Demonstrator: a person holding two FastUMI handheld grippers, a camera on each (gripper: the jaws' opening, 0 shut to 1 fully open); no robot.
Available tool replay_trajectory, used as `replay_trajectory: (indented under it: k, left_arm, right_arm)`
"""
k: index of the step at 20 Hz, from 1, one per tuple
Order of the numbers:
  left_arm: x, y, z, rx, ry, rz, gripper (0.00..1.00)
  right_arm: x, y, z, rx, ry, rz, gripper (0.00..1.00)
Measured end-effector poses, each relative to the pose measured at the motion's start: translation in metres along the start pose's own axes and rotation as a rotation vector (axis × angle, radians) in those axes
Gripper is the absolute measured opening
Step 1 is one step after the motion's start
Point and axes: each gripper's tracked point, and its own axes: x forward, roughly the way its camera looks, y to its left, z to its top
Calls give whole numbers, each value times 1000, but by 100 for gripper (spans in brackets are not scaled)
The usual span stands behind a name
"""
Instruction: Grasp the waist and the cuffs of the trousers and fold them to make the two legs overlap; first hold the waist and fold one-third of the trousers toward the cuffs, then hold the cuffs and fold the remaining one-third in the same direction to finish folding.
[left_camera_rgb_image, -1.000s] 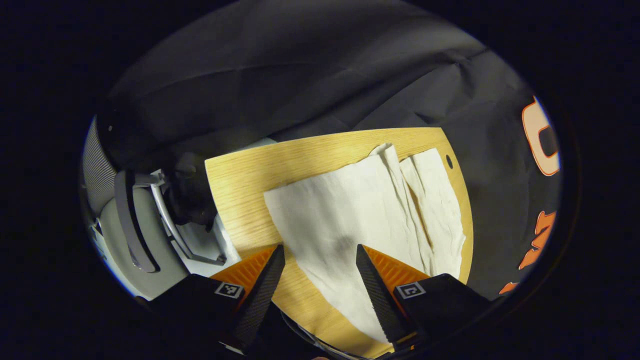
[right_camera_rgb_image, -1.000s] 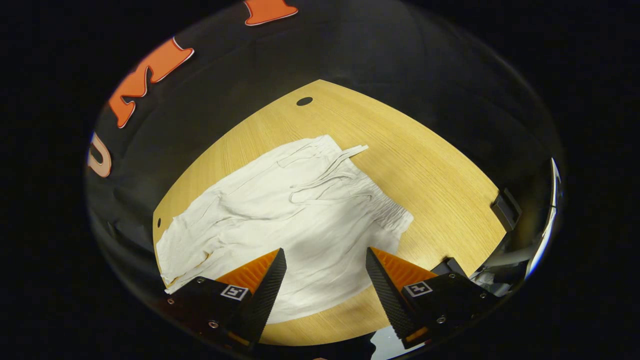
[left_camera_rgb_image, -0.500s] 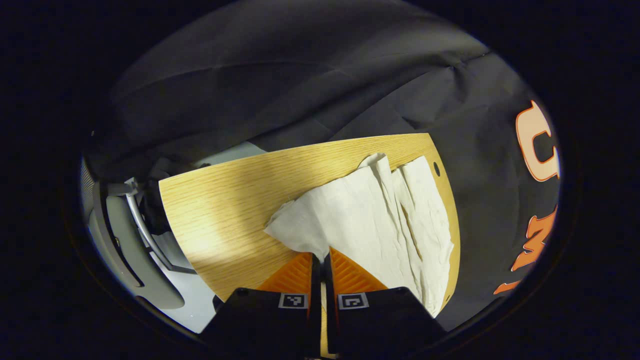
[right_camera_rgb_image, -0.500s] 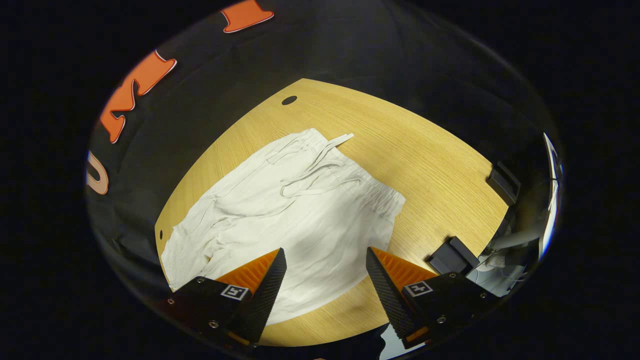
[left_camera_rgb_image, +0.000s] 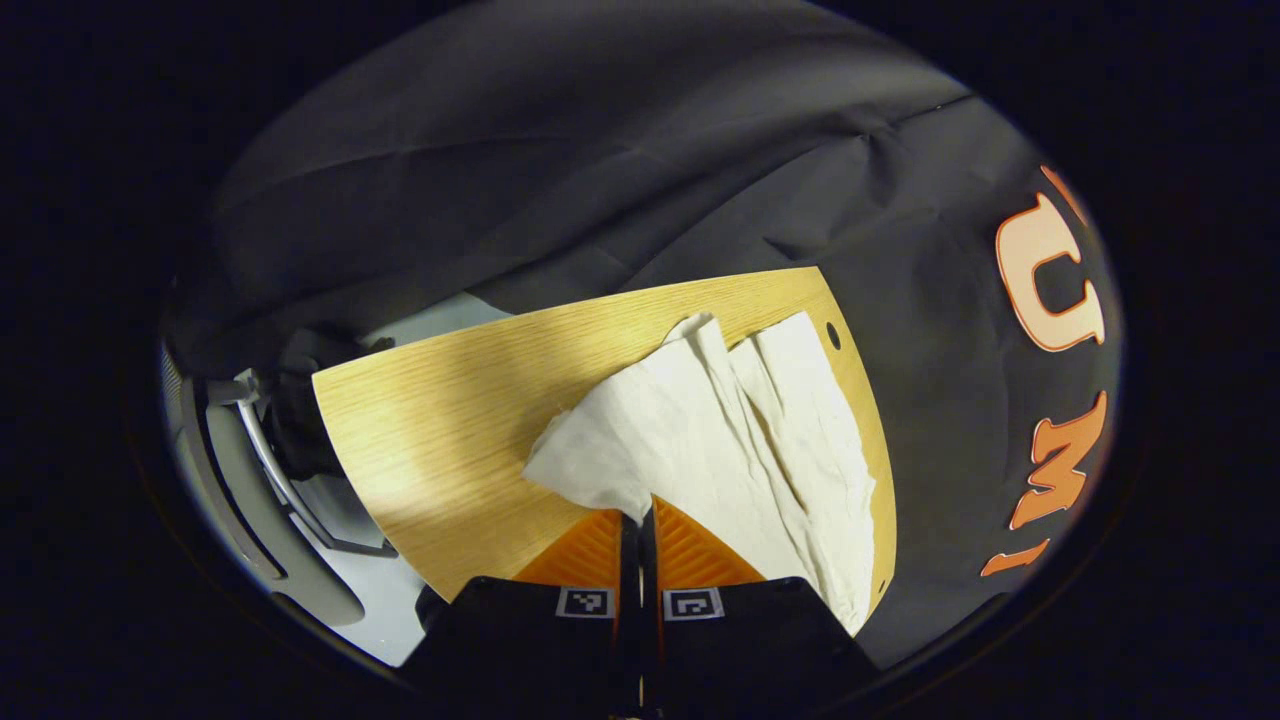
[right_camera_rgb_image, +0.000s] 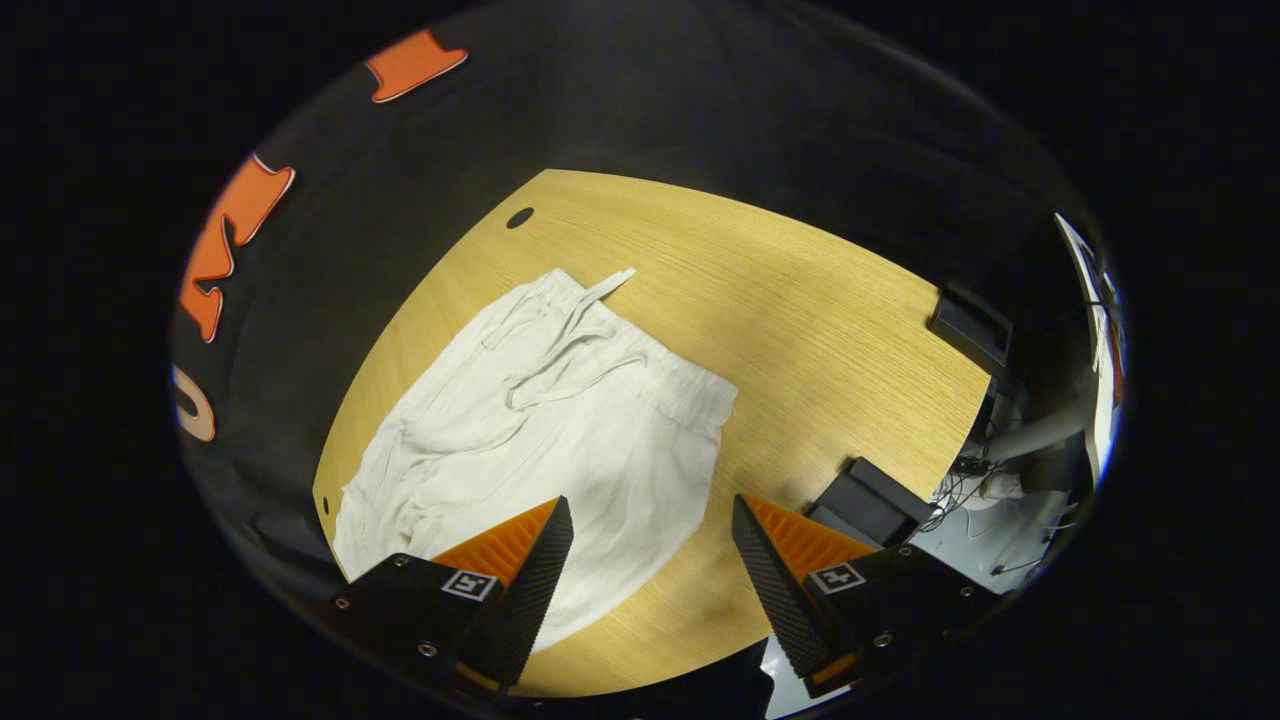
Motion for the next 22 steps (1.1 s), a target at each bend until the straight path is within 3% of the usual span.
replay_trajectory:
  k: [5, 8, 12, 14, 15, 17, 22]
  left_arm:
    - [-18, -30, 7, 13, -29, -29, 4]
    - [-25, -46, 9, 17, -38, -32, 4]
    - [-31, -60, 11, 29, -46, -47, 4]
    - [-34, -70, 13, 59, -48, -59, 5]
    - [-35, -73, 12, 75, -51, -60, 4]
    - [-38, -78, 16, 108, -54, -50, 5]
    - [-40, -77, 21, 178, -50, -2, 5]
  right_arm:
    - [35, -5, 16, 99, 36, 6, 97]
    - [50, -18, 22, 112, 49, -61, 94]
    - [64, -13, 32, 158, 63, -72, 88]
    - [70, -19, 33, 161, 64, -92, 73]
    - [72, -22, 32, 173, 69, -88, 45]
    - [73, -14, 35, 248, 85, -29, 15]
    - [57, -15, 51, 334, 59, 71, 6]
